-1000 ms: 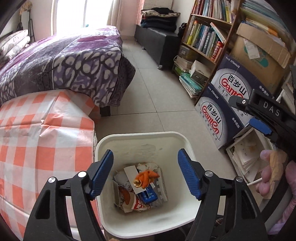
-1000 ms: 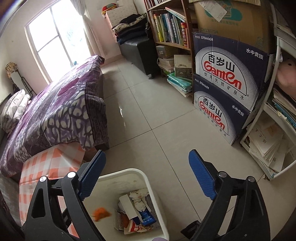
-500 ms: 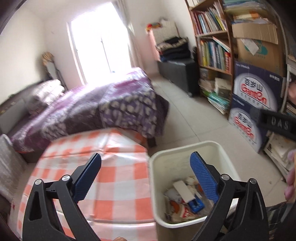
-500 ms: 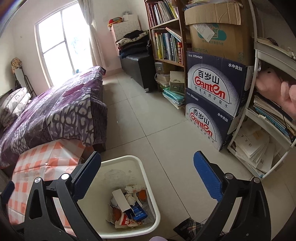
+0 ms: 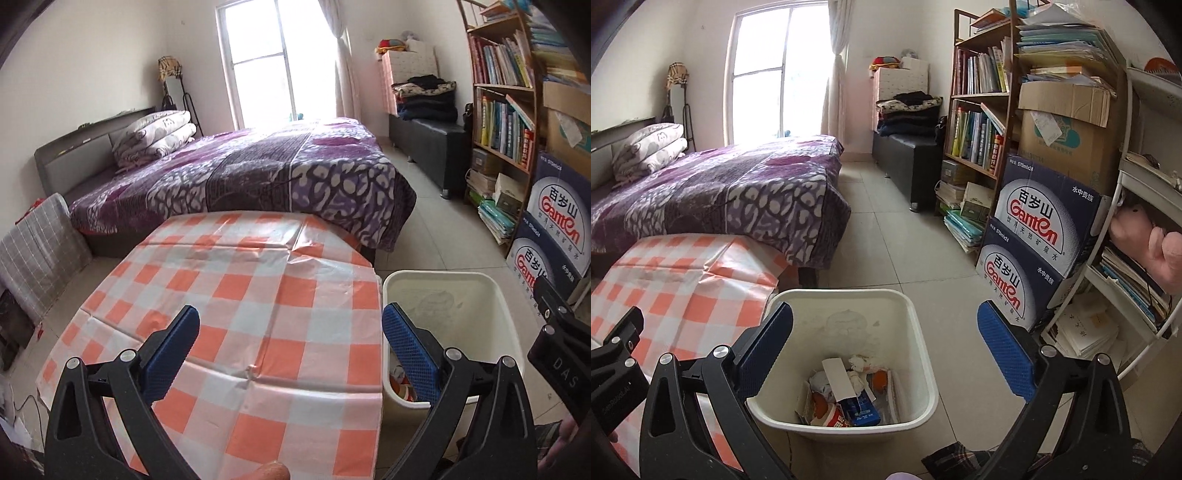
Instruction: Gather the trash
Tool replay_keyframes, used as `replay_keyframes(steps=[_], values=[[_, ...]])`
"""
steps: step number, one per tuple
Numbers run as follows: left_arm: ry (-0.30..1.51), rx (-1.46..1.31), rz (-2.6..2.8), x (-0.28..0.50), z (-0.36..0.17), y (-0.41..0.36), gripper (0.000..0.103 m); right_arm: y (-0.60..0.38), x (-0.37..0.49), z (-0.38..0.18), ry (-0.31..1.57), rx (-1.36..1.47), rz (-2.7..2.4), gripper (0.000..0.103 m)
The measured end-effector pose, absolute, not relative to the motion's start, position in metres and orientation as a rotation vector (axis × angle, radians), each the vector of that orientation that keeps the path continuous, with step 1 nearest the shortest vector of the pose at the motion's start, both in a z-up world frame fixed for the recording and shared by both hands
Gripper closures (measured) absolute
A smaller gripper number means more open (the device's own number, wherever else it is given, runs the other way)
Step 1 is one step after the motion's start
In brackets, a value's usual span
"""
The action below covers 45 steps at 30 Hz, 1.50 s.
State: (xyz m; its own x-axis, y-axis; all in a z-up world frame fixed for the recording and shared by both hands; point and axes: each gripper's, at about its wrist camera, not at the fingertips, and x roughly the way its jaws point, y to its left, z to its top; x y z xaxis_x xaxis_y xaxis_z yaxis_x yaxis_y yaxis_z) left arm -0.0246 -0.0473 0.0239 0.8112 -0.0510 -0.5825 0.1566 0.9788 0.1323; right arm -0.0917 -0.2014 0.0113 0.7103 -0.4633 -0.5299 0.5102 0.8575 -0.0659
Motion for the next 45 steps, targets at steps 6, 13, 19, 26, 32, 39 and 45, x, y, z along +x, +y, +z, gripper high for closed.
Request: replay_keyframes(steps=[6, 13, 19, 26, 32, 39, 45], values=[[0.649, 0.179, -0.102, -0.018, 0.011, -0.037, 0.007, -0.185, -0.08, 0.002, 0.61, 0.064, -0.495, 0.007], [0.665, 0.169, -0.091, -0.01, 0.005, -0.032, 0.007, -0.176, -0.073, -0.004, 0.635, 0.053, -0.472, 0.007], [0.686, 0.153, -0.095, -0.006, 0.002, -0.03, 0.007, -0.177, -0.071, -0.007, 0.649, 0.058, -0.461, 0.007], [0.687, 0.161, -0.104, -0.007, 0.0, -0.034, 0.007, -0.178, -0.071, -0.007, 0.653, 0.063, -0.453, 0.007], [0.685, 0.163, -0.104, -0.008, 0.0, -0.035, 0.007, -0.178, -0.071, -0.007, 0.658, 0.066, -0.454, 0.007], [0.688, 0.162, -0.1, -0.007, 0.0, -0.035, 0.007, -0.178, -0.07, -0.008, 0.66, 0.066, -0.453, 0.007], [0.691, 0.16, -0.1, -0.006, -0.001, -0.035, 0.007, -0.177, -0.07, -0.009, 0.663, 0.067, -0.452, 0.007]])
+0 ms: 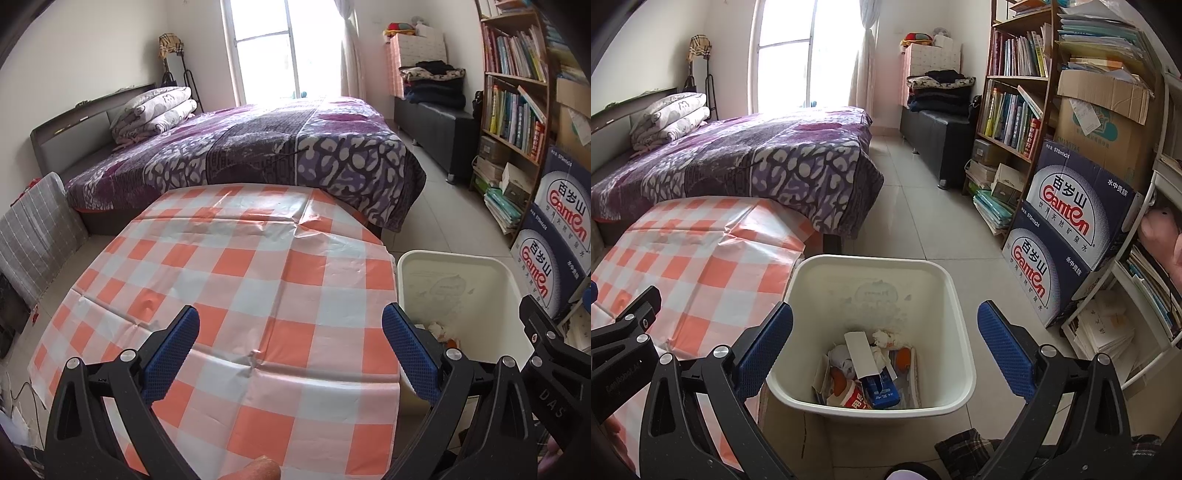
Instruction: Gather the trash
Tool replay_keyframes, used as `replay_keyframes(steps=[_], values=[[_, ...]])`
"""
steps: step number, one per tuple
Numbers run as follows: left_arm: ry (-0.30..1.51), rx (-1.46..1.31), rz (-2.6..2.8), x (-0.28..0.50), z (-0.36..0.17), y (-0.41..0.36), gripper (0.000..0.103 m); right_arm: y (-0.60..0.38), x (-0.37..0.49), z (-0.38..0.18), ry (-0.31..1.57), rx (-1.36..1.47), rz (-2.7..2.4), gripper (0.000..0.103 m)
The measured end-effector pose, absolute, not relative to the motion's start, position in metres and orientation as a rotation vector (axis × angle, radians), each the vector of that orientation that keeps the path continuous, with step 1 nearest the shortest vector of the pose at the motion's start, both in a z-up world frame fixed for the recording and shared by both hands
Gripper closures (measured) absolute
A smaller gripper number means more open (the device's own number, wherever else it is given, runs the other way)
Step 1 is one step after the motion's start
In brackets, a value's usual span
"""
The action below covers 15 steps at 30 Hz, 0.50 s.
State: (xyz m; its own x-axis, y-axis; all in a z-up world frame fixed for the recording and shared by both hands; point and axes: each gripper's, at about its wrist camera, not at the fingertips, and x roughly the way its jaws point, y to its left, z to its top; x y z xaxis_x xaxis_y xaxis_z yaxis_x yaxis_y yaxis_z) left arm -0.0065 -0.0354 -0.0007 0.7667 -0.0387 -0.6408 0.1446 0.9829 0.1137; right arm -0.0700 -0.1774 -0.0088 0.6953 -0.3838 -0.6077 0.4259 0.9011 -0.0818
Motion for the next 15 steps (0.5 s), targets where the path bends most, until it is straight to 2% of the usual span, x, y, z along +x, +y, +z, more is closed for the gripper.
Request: replay_keyframes(steps=[15], values=[[0.694, 0.165, -0.097, -0.0062, -0.0036, -0.0379, 0.007, -0.178, -0.0698, -0.0084, 0.662, 0.067, -0.452, 0.007]])
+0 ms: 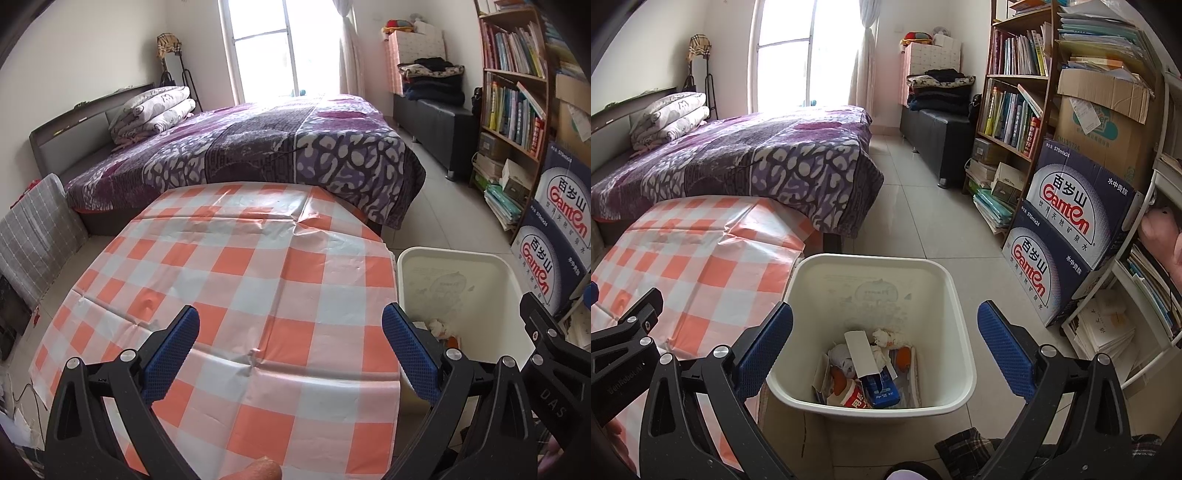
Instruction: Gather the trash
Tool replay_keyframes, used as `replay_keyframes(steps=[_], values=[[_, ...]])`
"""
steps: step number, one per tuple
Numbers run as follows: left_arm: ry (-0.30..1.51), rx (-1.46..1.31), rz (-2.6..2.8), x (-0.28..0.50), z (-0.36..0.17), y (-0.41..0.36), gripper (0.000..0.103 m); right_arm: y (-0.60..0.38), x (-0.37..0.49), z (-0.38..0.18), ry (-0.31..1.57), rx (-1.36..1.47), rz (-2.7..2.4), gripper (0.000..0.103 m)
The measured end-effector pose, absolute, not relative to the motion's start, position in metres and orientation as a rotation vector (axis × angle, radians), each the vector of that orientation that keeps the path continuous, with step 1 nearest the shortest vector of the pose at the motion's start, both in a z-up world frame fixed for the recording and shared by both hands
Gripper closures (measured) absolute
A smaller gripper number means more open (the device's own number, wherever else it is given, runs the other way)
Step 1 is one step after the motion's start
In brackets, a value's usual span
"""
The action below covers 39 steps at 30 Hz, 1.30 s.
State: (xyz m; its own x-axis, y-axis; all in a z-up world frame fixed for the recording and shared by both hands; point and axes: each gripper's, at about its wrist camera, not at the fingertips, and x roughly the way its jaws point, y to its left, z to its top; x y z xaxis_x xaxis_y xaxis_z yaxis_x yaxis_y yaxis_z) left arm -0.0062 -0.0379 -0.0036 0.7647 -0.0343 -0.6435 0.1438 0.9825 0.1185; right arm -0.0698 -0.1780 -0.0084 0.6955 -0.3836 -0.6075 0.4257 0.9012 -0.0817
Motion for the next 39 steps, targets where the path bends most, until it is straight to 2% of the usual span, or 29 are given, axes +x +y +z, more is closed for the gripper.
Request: replay_keyframes(steps=[39], values=[[0.715, 0.187, -0.104, -0.005, -0.015, -0.032, 0.007, -0.178, -0.072, -0.014, 0.676, 0.071, -0.448, 0.007]])
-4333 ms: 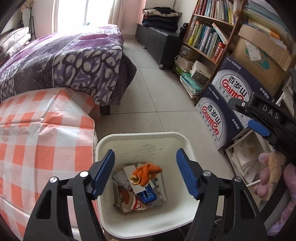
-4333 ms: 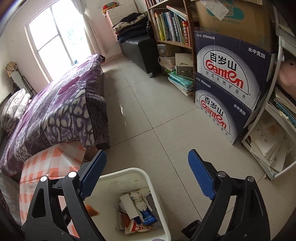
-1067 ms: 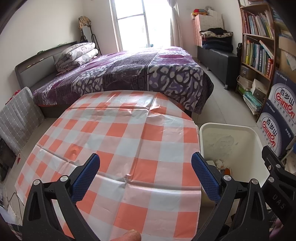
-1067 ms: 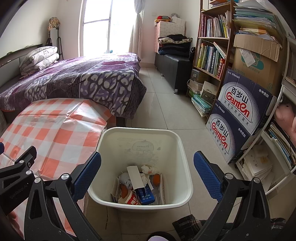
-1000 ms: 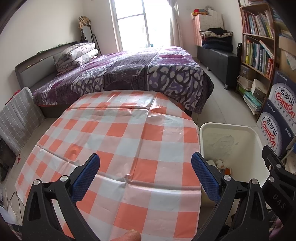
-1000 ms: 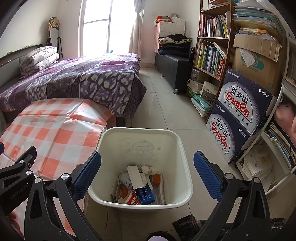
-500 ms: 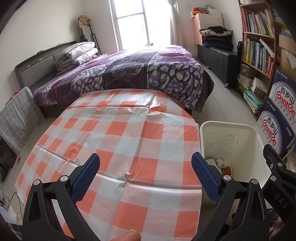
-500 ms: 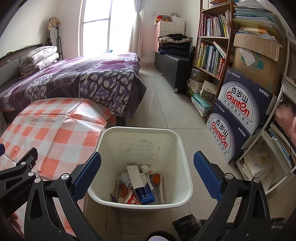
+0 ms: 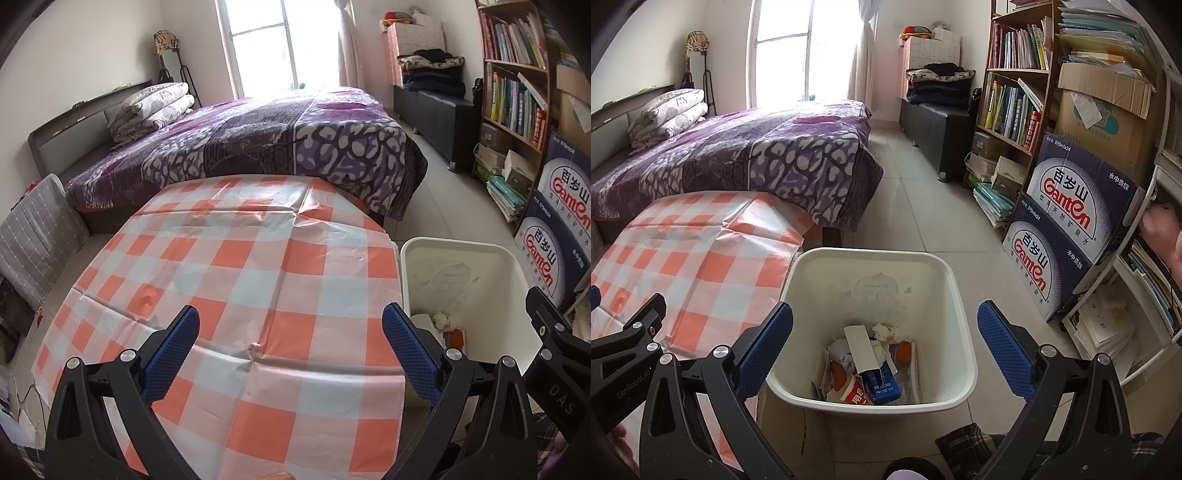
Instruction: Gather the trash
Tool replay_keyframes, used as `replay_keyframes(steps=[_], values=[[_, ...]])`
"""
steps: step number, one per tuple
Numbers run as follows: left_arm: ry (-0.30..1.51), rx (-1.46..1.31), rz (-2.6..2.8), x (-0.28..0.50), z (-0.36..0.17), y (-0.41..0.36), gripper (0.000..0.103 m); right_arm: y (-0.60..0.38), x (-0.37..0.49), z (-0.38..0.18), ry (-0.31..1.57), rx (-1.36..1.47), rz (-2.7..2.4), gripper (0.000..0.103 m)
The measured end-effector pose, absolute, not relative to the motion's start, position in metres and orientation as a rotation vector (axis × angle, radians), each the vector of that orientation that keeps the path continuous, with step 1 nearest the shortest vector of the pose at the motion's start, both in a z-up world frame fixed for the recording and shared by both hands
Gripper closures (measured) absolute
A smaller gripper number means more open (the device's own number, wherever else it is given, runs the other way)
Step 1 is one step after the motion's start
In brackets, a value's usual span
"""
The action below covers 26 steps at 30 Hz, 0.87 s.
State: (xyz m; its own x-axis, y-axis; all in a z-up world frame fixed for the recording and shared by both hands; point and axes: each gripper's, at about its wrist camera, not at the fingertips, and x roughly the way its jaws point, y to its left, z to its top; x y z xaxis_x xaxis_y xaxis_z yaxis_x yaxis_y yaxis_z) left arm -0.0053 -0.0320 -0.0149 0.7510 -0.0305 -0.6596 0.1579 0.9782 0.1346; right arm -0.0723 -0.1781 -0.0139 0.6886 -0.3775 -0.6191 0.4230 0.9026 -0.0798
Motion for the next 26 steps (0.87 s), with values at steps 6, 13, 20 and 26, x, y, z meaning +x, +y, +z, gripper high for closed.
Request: replay_keyframes(steps=[6, 13, 20, 26], values=[[0.71, 0.188, -0.115, -0.0054, -0.0145, -0.032, 0.007, -0.1786, -0.076, -0.0209, 0.698, 0.083, -0.445, 0.007], [0.712, 0.182, -0.135, -0.0076, -0.0136, -0.0321, 0.009, -0.1813, -0.073, -0.0181, 0.702, 0.083, -0.445, 0.007], [0.727, 0.185, -0.141, -0.0061, -0.013, -0.0355, 0.009, -0.1832, -0.0728, -0.0172, 0.703, 0.084, -0.446, 0.007], [0.728, 0.18, -0.134, -0.0052, -0.0103, -0.0347, 0.009, -0.1836, -0.0755, -0.0171, 0.704, 0.081, -0.444, 0.007]])
